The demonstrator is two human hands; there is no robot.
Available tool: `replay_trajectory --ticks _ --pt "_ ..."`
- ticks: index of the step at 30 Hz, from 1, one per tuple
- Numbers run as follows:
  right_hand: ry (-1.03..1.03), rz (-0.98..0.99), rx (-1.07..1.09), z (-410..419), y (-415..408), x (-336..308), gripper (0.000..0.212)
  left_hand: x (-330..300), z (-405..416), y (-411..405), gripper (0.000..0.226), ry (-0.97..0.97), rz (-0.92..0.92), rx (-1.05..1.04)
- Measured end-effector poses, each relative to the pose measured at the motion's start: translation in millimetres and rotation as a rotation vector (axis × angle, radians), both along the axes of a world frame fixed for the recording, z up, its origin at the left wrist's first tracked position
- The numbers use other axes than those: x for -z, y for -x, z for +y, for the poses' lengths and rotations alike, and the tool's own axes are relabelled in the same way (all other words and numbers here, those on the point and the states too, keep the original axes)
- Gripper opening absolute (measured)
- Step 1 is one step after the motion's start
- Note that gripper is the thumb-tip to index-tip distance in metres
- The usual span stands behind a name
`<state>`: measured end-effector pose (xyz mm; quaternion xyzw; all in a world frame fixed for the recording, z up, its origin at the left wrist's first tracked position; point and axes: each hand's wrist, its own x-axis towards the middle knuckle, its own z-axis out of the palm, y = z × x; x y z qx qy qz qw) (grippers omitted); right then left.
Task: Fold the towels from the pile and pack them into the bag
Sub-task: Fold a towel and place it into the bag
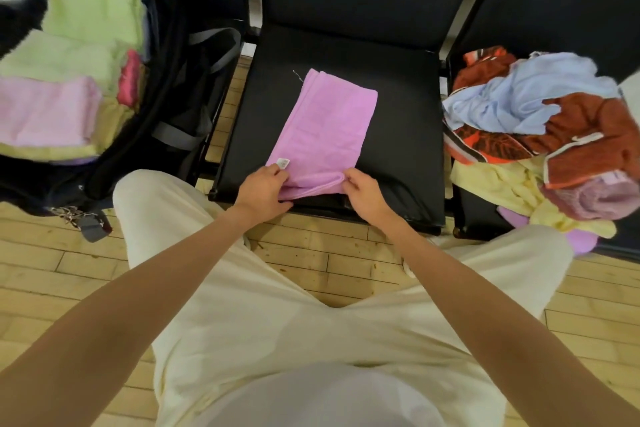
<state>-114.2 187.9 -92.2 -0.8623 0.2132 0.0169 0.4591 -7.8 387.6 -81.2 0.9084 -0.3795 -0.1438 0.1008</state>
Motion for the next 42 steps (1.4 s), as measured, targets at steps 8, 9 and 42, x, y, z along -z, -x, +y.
replay_trajectory --ticks 8,9,42 --pt "0.002 -0.024 0.182 -2 9 -1 0.02 -8 3 -13 0.015 0.117 0.155 -0.026" --pt "0.121 -0.062 0.146 -2 16 -5 0.02 -15 3 -14 0.013 0.14 0.278 -0.051" --pt "0.458 0.116 -0.469 -75 6 19 0.058 17 -33 -29 0.035 0.25 0.131 0.186"
